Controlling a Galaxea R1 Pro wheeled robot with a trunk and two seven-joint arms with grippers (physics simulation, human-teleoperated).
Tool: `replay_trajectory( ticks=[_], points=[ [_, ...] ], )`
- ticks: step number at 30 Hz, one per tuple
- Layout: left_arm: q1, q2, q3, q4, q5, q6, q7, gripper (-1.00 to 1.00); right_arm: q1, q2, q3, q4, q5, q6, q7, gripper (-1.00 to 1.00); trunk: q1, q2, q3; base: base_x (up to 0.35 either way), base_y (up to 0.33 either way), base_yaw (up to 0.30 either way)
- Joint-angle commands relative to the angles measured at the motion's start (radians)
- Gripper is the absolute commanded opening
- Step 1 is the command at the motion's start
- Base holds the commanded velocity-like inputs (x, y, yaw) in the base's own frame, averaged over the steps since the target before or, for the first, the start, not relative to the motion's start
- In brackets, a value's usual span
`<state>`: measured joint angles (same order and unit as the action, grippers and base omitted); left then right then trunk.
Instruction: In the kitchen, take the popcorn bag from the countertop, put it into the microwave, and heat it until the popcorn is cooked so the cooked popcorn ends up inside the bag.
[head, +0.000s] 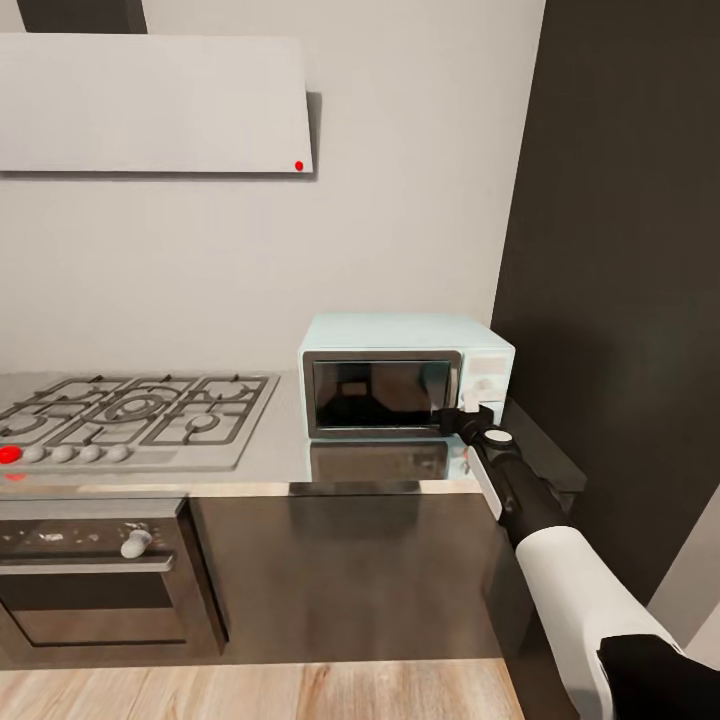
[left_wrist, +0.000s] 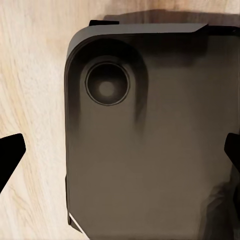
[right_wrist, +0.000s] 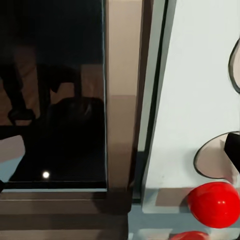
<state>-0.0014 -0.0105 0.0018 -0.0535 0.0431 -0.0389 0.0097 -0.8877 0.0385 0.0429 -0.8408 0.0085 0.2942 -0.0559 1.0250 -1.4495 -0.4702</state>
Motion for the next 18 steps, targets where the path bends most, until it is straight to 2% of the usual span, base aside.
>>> replay_trajectory(
  ticks=[1,9,18],
  points=[
    [0.000,0.000,0.000,0.000,0.005,-0.002,0.001,1.00,0.000,0.000,0.002,-0.001,0.001,0.006,-0.006,1.00,0.000,-0.001,-0.001,0.000,0.000,0.000],
    [0.000,0.001,0.000,0.000,0.005,-0.002,0.001,1.00,0.000,0.002,0.002,-0.001,0.000,0.006,-0.011,1.00,0.000,-0.001,-0.001,0.008,0.000,0.000],
    [0.000,0.001,-0.001,0.000,0.005,-0.002,0.001,1.00,0.000,0.001,0.002,-0.001,0.002,0.006,-0.012,1.00,0.000,-0.001,-0.001,0.112,0.000,0.000]
  ],
)
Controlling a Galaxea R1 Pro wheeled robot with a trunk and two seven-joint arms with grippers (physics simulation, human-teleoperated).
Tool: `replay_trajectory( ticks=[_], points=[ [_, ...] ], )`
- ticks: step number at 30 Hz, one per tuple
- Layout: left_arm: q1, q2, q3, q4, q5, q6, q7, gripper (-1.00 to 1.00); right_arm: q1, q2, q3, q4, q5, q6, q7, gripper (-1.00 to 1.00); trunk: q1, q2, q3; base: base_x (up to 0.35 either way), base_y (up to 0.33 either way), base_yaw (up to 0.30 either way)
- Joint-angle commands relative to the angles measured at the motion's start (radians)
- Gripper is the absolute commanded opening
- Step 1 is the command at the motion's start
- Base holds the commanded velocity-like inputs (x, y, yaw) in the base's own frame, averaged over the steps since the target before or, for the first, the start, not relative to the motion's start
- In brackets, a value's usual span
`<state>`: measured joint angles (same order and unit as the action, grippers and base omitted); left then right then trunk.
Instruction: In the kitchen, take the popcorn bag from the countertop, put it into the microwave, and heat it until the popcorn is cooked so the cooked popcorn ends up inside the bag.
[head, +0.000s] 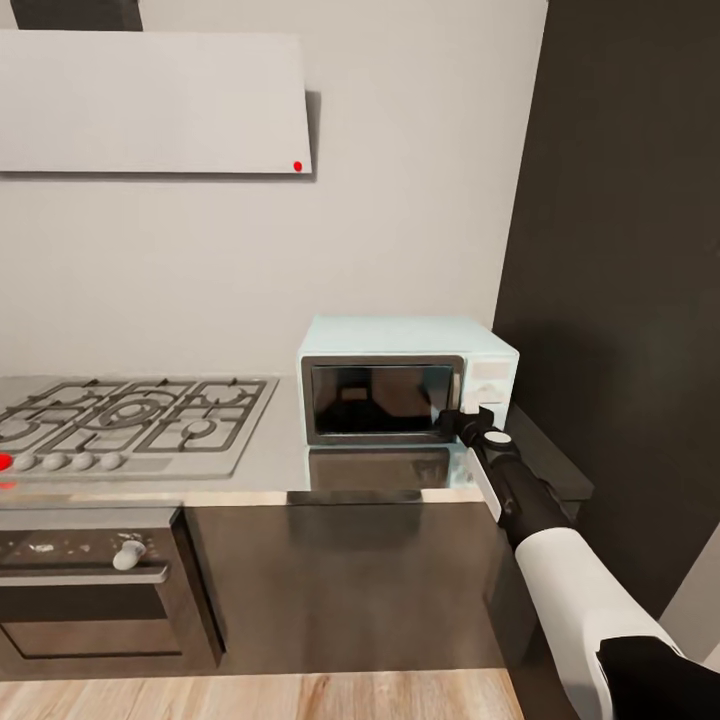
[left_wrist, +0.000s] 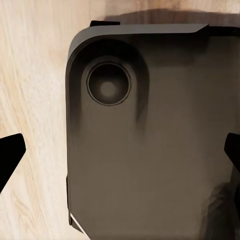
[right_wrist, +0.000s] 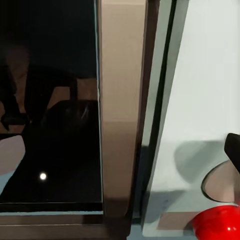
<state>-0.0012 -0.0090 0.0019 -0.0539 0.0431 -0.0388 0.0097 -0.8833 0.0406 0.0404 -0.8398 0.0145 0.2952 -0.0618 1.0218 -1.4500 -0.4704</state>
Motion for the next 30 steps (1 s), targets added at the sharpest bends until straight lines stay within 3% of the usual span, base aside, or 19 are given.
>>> replay_trajectory(
  ticks=[1,14,15,30],
  points=[
    [0.000,0.000,-0.001,0.000,0.004,-0.003,0.001,1.00,-0.005,-0.001,0.004,-0.002,-0.004,0.005,-0.006,1.00,0.003,0.000,-0.001,0.014,0.000,0.000],
    [0.000,0.000,0.000,0.000,0.005,-0.003,0.001,1.00,-0.005,0.001,0.005,-0.004,-0.002,0.005,-0.003,1.00,0.003,0.000,-0.001,0.001,0.000,0.000],
    [0.000,0.000,0.000,0.000,0.004,-0.003,0.001,1.00,-0.005,0.000,0.006,-0.004,-0.002,0.005,-0.003,-1.00,0.003,0.000,-0.001,0.000,0.000,0.000],
    [0.000,0.000,0.000,0.000,0.006,-0.003,0.001,1.00,-0.005,-0.001,0.006,-0.010,-0.002,0.016,-0.001,-1.00,0.003,0.000,-0.001,0.000,0.000,0.000]
  ],
)
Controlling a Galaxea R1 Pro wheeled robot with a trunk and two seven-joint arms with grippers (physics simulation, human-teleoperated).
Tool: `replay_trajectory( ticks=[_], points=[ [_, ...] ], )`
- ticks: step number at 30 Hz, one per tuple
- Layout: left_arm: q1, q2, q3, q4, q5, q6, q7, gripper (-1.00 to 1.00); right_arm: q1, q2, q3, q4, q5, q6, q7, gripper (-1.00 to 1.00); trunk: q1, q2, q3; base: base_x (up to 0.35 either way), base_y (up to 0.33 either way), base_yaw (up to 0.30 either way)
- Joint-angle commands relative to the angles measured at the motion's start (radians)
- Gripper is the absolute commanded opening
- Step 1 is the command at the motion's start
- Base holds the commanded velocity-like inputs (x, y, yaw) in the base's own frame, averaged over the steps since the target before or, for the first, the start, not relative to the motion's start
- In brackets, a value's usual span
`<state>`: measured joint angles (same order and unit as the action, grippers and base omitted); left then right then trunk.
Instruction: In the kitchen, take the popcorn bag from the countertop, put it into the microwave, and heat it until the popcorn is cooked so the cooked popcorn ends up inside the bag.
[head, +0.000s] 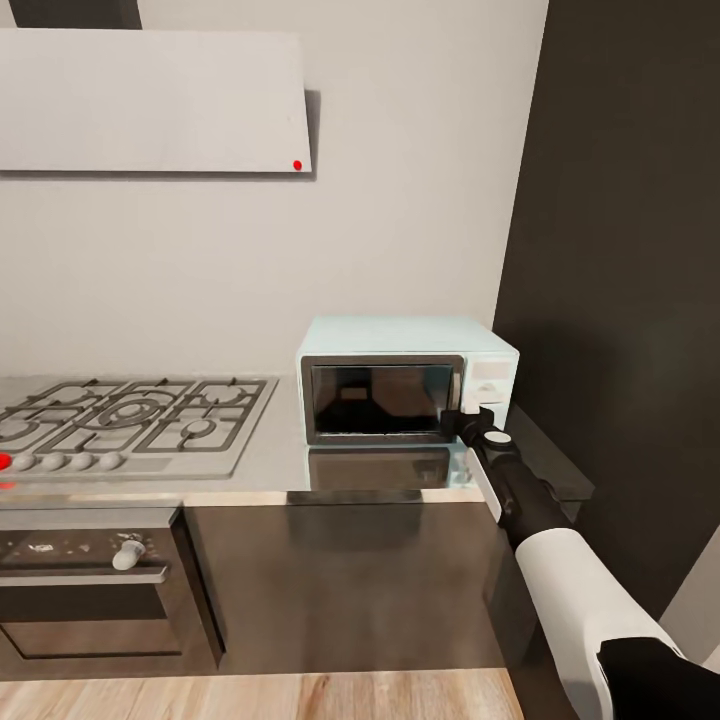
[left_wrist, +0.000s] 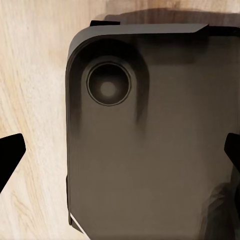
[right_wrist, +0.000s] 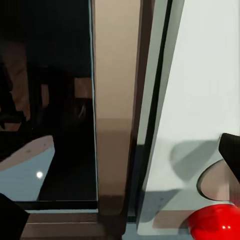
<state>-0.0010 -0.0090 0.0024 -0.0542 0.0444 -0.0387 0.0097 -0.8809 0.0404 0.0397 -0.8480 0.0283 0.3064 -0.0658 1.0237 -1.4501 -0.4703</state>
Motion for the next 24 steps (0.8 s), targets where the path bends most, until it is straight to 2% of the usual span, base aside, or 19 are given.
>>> replay_trajectory(
  ticks=[1,20,24],
  points=[
    [-0.001,0.000,-0.002,0.001,0.004,-0.003,0.001,1.00,-0.007,-0.001,0.006,-0.002,-0.016,0.005,0.003,-1.00,0.001,0.000,-0.001,0.000,0.000,0.000],
    [-0.001,-0.001,-0.001,0.001,0.005,-0.003,0.001,1.00,-0.007,-0.001,0.006,0.002,-0.018,0.005,-0.001,-1.00,0.001,0.000,-0.001,-0.017,0.012,0.000],
    [-0.001,-0.003,-0.001,0.001,0.005,-0.003,0.001,1.00,-0.007,-0.001,0.006,0.003,-0.018,0.005,-0.001,-1.00,0.001,0.000,-0.001,-0.224,0.007,0.000]
  ],
)
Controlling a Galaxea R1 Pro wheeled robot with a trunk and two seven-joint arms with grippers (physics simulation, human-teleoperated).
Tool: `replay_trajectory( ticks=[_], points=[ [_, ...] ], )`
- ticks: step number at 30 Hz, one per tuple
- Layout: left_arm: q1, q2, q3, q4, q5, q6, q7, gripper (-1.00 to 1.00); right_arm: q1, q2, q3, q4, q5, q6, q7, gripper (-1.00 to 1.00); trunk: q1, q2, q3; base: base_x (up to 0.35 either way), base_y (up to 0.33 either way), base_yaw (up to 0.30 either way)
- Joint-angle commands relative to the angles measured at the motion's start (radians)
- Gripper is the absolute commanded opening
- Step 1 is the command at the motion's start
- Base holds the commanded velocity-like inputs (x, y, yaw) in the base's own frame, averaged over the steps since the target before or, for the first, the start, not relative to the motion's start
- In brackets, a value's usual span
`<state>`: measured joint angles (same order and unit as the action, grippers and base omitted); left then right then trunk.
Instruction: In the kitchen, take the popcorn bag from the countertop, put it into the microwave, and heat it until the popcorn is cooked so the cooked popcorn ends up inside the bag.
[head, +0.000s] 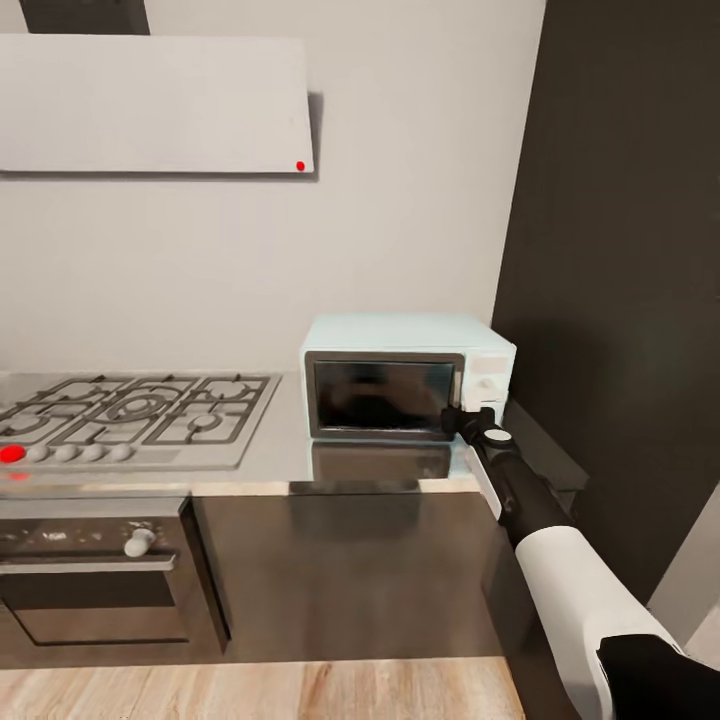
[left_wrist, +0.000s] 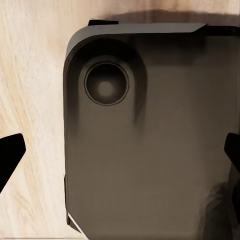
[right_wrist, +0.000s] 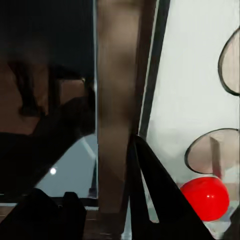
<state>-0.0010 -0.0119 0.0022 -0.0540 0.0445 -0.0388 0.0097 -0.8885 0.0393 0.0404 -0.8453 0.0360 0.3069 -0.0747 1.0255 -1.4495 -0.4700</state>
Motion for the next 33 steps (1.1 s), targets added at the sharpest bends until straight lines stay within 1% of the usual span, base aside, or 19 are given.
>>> replay_trajectory(
  ticks=[1,6,20,21,22,25,26,29,33],
  points=[
    [-0.001,0.000,-0.001,0.000,0.005,-0.003,0.001,1.00,0.000,0.001,0.006,0.000,-0.025,0.005,0.008,-1.00,-0.001,0.000,-0.001,-0.295,0.068,0.000],
    [-0.001,0.000,-0.001,0.000,0.005,-0.003,0.001,1.00,0.000,0.001,0.006,0.000,-0.025,0.005,0.008,-1.00,-0.001,0.000,-0.001,-0.291,0.098,0.000],
    [-0.001,0.000,-0.001,0.000,0.004,-0.003,0.001,1.00,0.000,-0.001,0.005,0.000,-0.025,0.005,0.007,-1.00,-0.001,0.000,-0.001,-0.234,0.217,0.000],
    [-0.001,0.001,0.001,-0.001,0.003,-0.003,0.001,1.00,0.000,-0.005,0.005,0.003,-0.020,0.001,-0.207,-1.00,0.000,-0.001,-0.001,0.000,0.000,0.000],
    [-0.001,0.000,0.002,-0.002,0.003,-0.003,0.001,1.00,0.000,0.000,0.005,0.006,-0.013,-0.001,-0.205,-1.00,0.000,-0.001,-0.001,0.000,0.000,0.000],
    [-0.001,0.000,0.003,-0.002,0.003,-0.003,0.001,1.00,0.000,0.004,0.005,0.006,0.001,-0.002,-0.204,-1.00,0.000,-0.001,-0.001,0.000,0.000,0.000],
    [-0.001,0.000,0.003,-0.003,0.003,-0.003,0.001,1.00,0.000,0.005,0.005,0.006,0.011,-0.002,-0.216,-1.00,0.000,-0.001,-0.001,0.000,0.000,0.000],
    [-0.001,0.000,0.004,-0.003,0.003,-0.003,0.001,1.00,0.000,0.006,0.006,0.006,-0.006,-0.003,-0.229,-1.00,0.000,-0.001,-0.001,0.000,0.000,0.000],
    [-0.001,-0.001,0.004,-0.003,0.003,-0.003,0.001,1.00,0.000,0.007,0.005,0.006,-0.007,-0.003,-0.231,-1.00,0.000,-0.001,-0.001,0.000,0.000,0.000]
  ],
)
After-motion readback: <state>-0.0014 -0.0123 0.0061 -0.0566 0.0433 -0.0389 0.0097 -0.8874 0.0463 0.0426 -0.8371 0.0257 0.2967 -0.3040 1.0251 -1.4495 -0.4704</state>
